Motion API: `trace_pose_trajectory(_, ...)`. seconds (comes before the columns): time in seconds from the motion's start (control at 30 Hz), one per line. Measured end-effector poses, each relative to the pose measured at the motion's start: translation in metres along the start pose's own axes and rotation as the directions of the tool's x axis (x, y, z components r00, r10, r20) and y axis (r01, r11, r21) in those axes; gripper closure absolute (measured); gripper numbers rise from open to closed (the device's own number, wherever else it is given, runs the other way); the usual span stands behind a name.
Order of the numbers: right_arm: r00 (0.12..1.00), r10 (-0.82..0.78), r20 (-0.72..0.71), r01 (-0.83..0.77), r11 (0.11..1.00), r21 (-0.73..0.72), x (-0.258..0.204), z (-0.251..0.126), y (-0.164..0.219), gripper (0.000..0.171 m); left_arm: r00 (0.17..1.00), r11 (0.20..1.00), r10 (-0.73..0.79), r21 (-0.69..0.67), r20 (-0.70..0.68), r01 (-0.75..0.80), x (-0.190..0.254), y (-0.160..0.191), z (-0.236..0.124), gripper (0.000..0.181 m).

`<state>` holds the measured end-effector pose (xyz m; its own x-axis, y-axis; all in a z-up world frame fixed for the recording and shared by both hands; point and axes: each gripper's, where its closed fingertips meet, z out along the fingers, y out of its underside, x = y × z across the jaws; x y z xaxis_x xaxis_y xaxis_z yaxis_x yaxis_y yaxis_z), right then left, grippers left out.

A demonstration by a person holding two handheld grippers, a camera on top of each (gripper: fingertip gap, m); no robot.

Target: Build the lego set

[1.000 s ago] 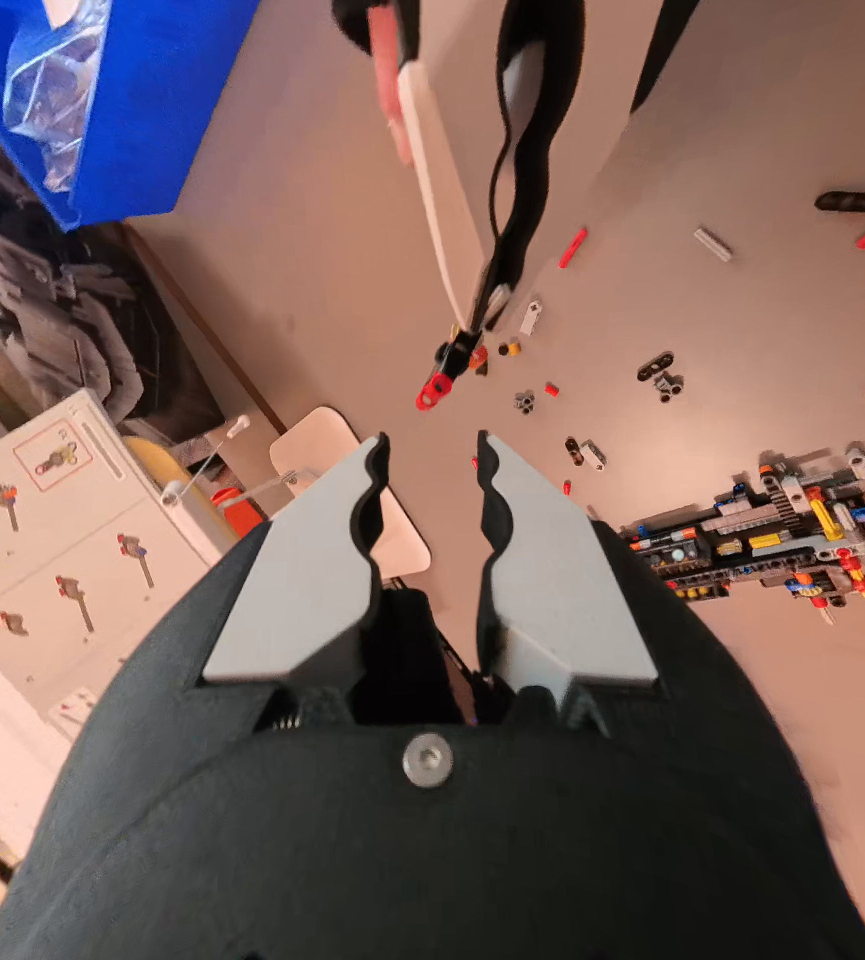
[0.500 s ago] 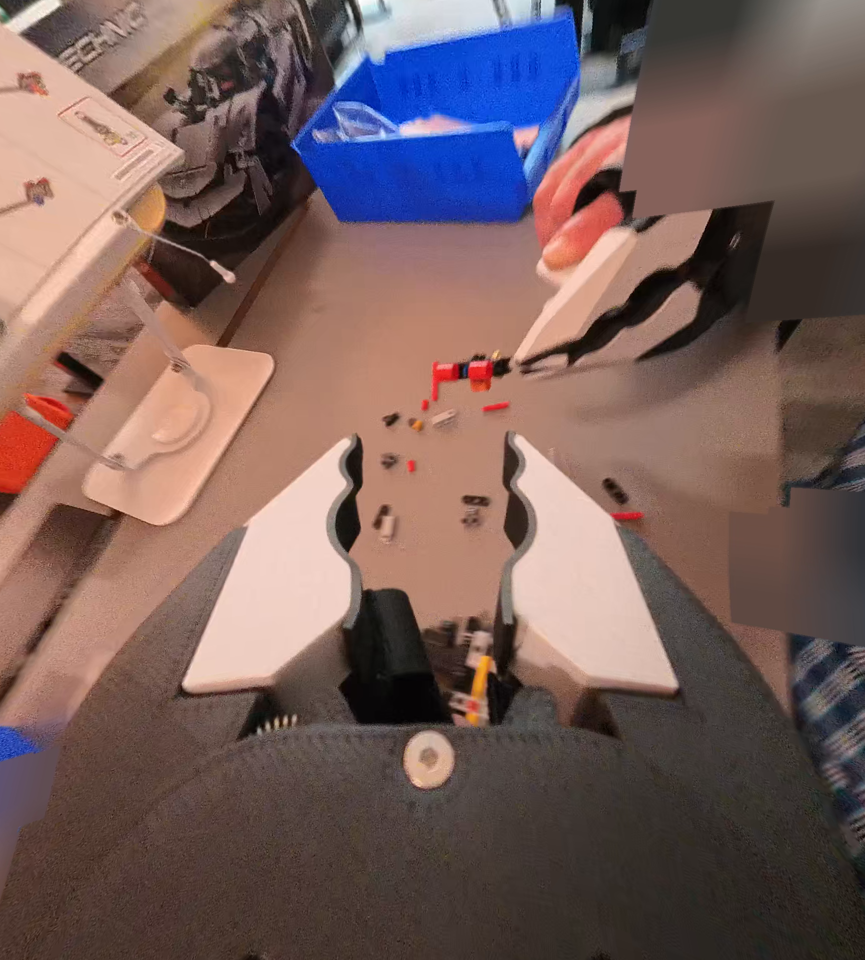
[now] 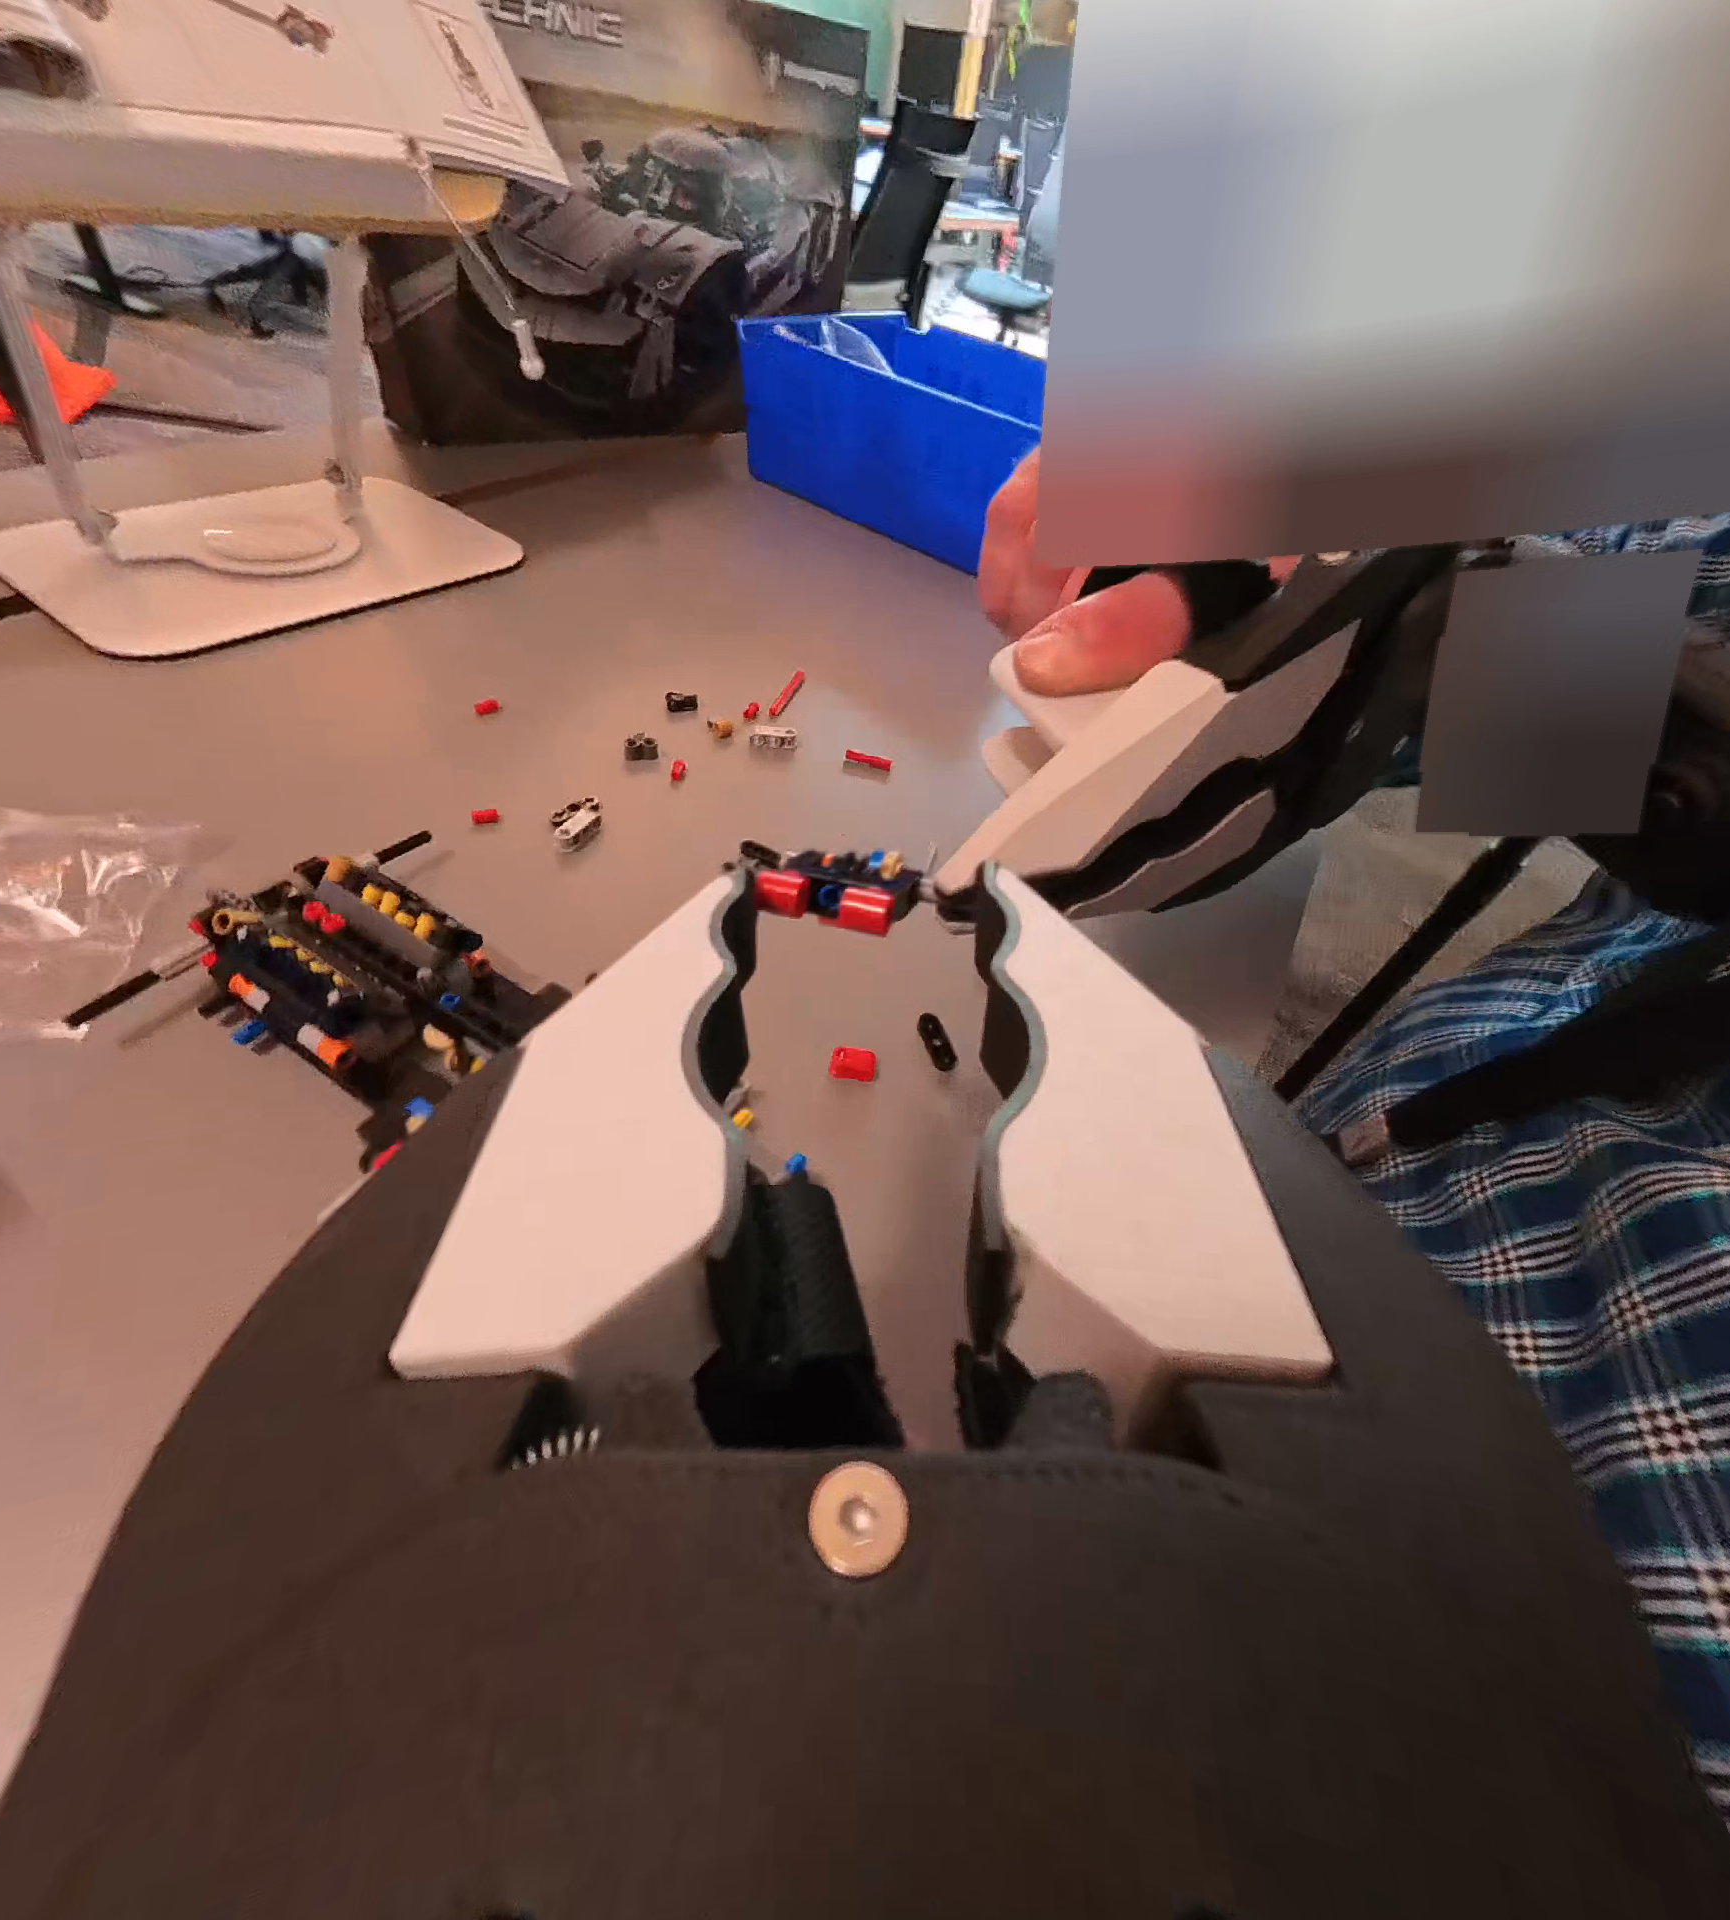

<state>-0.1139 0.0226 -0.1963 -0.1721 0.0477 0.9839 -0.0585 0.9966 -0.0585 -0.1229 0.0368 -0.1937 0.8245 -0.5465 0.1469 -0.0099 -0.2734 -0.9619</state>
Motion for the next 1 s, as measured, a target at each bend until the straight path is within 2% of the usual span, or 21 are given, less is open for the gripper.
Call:
trace_pose_trajectory(0.1, 1.0, -0.012, 0.019, 0.012, 1.0, 0.02, -0.003, 0.01, -0.002, 0.17, 0.998, 0.998, -0.041, 0.038, 0.037, 0.04, -0.011, 0.002, -0.011, 0.155)
trace_pose_trajectory(0.47, 0.996, 0.023, 0.085, -0.028, 0.998, 0.06, -0.015, 0.024, -0.008, 0.17, 0.997, 0.996, -0.06, 0.066, 0.048, 0.057, -0.02, 0.016, -0.022, 0.157)
trace_pose_trajectory(0.57, 0.988, 0.131, 0.087, -0.135, 0.99, 0.037, -0.013, 0.027, -0.003, 0.169, 0.994, 0.992, -0.063, 0.111, 0.093, 0.052, -0.024, 0.014, -0.024, 0.157)
trace_pose_trajectory(0.63, 0.97, 0.227, 0.085, -0.227, 0.974, -0.006, -0.011, 0.029, 0.006, 0.16, 0.987, 0.991, -0.046, 0.134, 0.155, 0.025, -0.032, 0.012, -0.027, 0.157)
trace_pose_trajectory(0.73, 0.896, 0.434, 0.092, -0.428, 0.9, -0.081, -0.014, 0.028, 0.024, 0.15, 0.966, 0.983, -0.008, 0.18, 0.259, -0.04, -0.044, 0.003, -0.034, 0.157)
trace_pose_trajectory(0.77, 0.832, 0.545, 0.101, -0.536, 0.838, -0.105, -0.015, 0.026, 0.03, 0.15, 0.956, 0.98, 0.011, 0.185, 0.295, -0.068, -0.047, 0.002, -0.035, 0.157)
trace_pose_trajectory(0.83, 0.626, 0.771, 0.115, -0.756, 0.636, -0.153, -0.017, 0.023, 0.039, 0.152, 0.93, 0.976, 0.071, 0.168, 0.359, -0.14, -0.049, 0.001, -0.035, 0.158)
trace_pose_trajectory(0.9, 0.308, 0.938, 0.16, -0.915, 0.338, -0.219, -0.022, 0.021, 0.041, 0.153, 0.897, 0.965, 0.156, 0.13, 0.413, -0.228, -0.047, 0.001, -0.032, 0.158)
trace_pose_trajectory(0.97, -0.027, 0.974, 0.226, -0.974, 0.025, -0.226, -0.02, 0.022, 0.029, 0.144, 0.877, 0.952, 0.216, 0.107, 0.43, -0.287, -0.041, 0.0, -0.026, 0.158)
trace_pose_trajectory(1.0, -0.132, 0.961, 0.243, -0.971, -0.076, -0.226, -0.019, 0.022, 0.024, 0.143, 0.866, 0.946, 0.241, 0.094, 0.438, -0.311, -0.039, 0.001, -0.024, 0.158)
